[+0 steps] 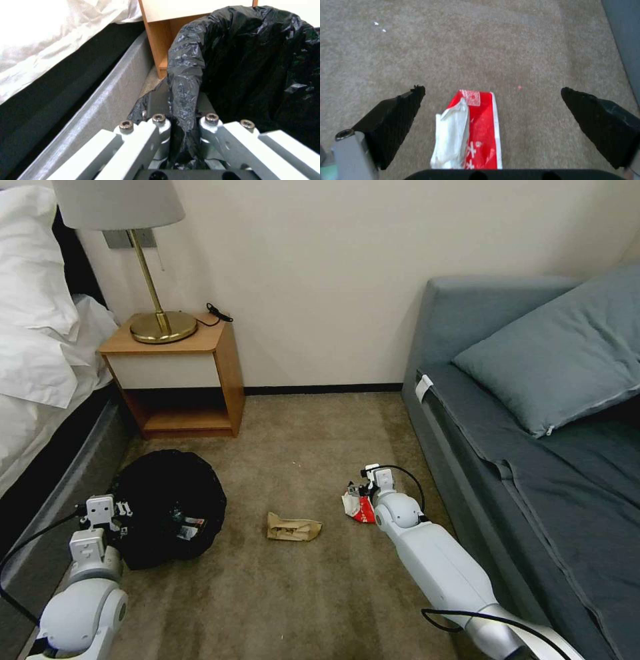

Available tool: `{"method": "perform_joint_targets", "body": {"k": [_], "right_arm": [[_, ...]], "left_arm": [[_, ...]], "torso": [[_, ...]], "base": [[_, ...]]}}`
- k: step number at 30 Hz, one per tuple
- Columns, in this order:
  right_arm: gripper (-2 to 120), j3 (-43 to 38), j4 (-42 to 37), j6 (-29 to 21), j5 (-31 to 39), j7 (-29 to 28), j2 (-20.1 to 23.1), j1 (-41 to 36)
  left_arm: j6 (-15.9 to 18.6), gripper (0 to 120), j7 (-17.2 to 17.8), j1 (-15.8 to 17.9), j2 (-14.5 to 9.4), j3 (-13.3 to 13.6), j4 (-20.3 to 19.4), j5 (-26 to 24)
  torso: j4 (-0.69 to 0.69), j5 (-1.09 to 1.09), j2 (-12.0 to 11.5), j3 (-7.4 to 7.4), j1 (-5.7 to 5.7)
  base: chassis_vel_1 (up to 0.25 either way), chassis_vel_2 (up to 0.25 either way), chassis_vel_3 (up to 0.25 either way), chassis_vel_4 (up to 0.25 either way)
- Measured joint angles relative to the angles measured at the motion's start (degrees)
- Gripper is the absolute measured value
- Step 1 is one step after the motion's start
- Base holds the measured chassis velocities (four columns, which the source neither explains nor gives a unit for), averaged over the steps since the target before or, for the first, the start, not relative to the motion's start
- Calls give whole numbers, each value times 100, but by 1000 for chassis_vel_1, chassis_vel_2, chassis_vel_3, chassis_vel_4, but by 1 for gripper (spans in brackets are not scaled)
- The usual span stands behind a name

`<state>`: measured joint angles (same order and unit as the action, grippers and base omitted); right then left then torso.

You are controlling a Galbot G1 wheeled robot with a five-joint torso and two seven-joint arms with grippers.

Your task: Pick up the trash bin, then pick up the garbage on the floor and place it into the trash bin.

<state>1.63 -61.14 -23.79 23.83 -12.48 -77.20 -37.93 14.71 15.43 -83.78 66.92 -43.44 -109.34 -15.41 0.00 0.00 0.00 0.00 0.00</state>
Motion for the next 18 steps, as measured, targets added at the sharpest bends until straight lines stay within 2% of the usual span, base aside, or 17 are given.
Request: {"method": "perform_joint_targets", "body": {"k": [18], "right_arm": [[100,23,66,35,-51,64,12,23]], "left_arm": [[-4,4,-6,14,36,14,19,26]], "torso": [[0,0,0,0,0]], "base": [[-68,71,74,-75]]}}
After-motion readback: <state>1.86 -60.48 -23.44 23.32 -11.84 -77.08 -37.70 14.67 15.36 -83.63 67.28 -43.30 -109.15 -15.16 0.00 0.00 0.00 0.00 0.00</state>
